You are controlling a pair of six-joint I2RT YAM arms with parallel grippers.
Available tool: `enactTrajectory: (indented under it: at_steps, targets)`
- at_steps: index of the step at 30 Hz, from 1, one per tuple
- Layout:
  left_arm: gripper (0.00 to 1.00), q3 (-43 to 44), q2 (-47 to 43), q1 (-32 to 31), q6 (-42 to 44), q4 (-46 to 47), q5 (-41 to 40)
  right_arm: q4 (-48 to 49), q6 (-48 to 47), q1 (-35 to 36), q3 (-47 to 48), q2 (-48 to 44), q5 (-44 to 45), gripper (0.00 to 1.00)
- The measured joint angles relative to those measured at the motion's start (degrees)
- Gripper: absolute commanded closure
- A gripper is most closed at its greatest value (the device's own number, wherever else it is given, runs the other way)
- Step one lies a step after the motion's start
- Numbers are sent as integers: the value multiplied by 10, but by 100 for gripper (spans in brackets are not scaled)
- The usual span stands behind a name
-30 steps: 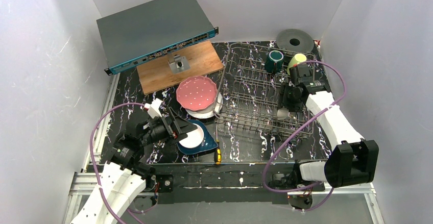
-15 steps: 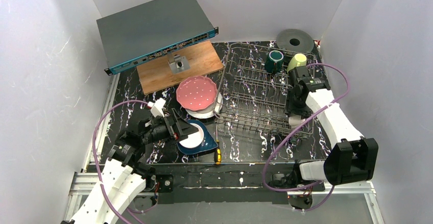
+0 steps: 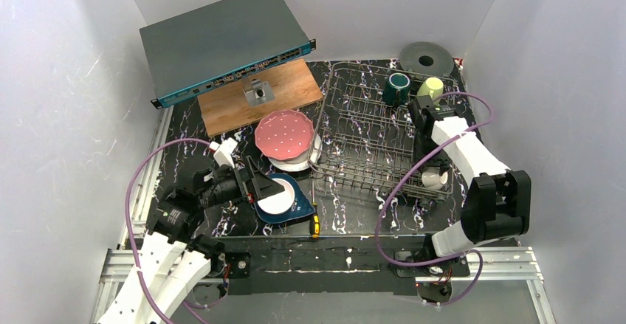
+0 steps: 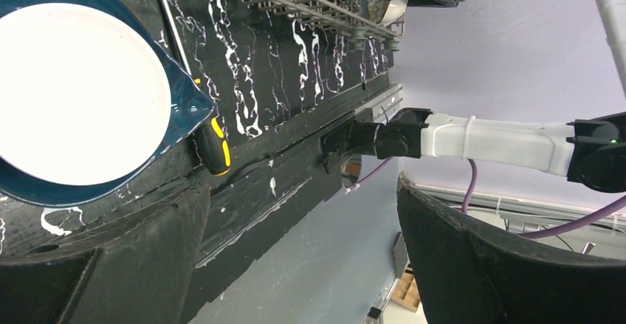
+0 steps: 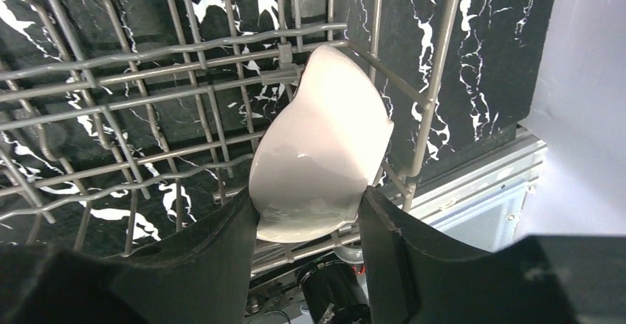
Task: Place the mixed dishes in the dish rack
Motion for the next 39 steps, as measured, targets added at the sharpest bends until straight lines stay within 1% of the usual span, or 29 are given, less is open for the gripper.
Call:
enactTrajectory:
  at_steps: [7,11,14,19,22,30,34,39]
  targets:
    - [2,1,3,0,8,-20,0,-1,11,18,-2,6,5,90]
    - [2,9,-10,0,11,-41,-4,7,13,21,-8,28,14,78]
    - [2,9,-31,0,9,-50,-7,16,13,25,-21,39,18,71]
    - [2,9,-52,0,-3,-58,-14,26,9,36,-34,40,18,53]
    - [2,9,-56,0,-10,-61,-16,29,5,41,-38,40,19,39]
    - [2,9,-68,0,-19,-77,-24,54,2,67,-50,40,6,16]
    - [2,9,-80,0,-23,-83,-30,61,-5,72,-51,39,-2,11]
    - [2,9,-89,0,-28,-95,-35,70,-5,79,-52,30,-13,10]
